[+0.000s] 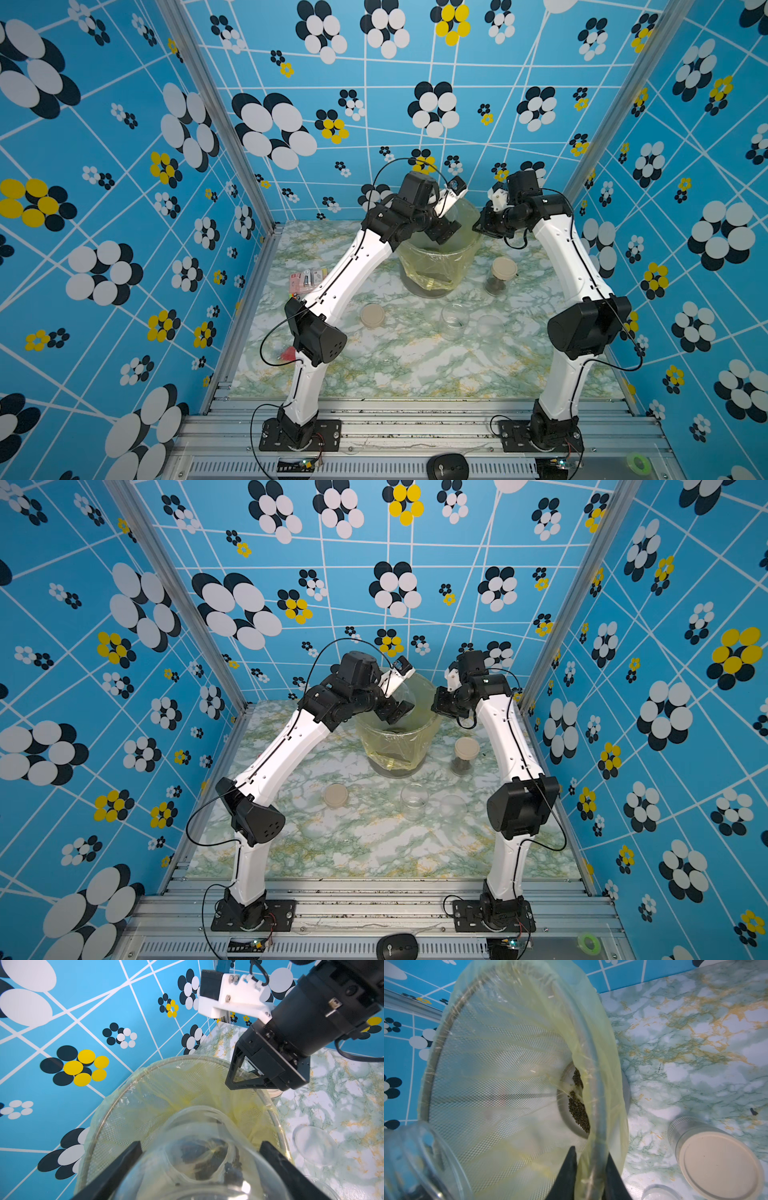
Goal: Empty moldy tea leaves from jars
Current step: Move the trash bin to the center of the board.
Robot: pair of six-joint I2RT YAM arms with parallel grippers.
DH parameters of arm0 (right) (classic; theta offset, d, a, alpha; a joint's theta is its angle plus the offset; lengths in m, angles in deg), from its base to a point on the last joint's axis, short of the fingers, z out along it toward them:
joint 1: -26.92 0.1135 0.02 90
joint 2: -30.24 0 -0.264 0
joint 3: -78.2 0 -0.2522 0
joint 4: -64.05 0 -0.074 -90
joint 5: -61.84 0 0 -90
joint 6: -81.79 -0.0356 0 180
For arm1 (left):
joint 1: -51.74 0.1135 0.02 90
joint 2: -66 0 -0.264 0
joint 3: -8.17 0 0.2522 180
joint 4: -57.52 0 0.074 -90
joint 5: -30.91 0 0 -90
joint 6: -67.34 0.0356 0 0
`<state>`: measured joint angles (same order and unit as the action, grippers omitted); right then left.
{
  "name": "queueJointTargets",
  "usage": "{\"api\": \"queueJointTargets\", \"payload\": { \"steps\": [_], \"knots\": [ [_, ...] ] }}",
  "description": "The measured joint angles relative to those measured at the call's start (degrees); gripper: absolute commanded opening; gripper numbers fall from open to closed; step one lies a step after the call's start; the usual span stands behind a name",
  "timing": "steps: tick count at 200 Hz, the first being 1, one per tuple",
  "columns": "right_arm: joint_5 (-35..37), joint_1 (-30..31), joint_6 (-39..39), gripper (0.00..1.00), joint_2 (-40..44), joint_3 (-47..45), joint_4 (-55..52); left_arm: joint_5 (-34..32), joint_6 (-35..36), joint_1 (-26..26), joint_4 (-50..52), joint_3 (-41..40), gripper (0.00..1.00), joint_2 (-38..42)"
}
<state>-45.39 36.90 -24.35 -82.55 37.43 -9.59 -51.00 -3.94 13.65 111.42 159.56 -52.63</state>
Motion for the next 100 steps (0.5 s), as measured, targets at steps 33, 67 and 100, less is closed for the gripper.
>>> {"api": "queueJointTargets", "payload": {
  "steps": [33, 67, 100],
  "knots": [
    [-1.7, 1.42, 2.91, 0.18, -1.03, 2.34, -3.21, 0.02, 0.0, 0.63, 0.7, -1.49, 0.28, 1.11],
    [-2.36, 3.41, 5.29, 0.19, -1.29, 4.13, -6.03, 0.0, 0.0, 1.36, 1.22, -5.03, 0.28, 3.15],
    [-2.64, 5.09, 6.67, 0.36, -1.31, 4.46, -7.06, 0.0, 0.0, 1.84, 1.75, -9.03, 0.28, 5.53]
  ]
}}
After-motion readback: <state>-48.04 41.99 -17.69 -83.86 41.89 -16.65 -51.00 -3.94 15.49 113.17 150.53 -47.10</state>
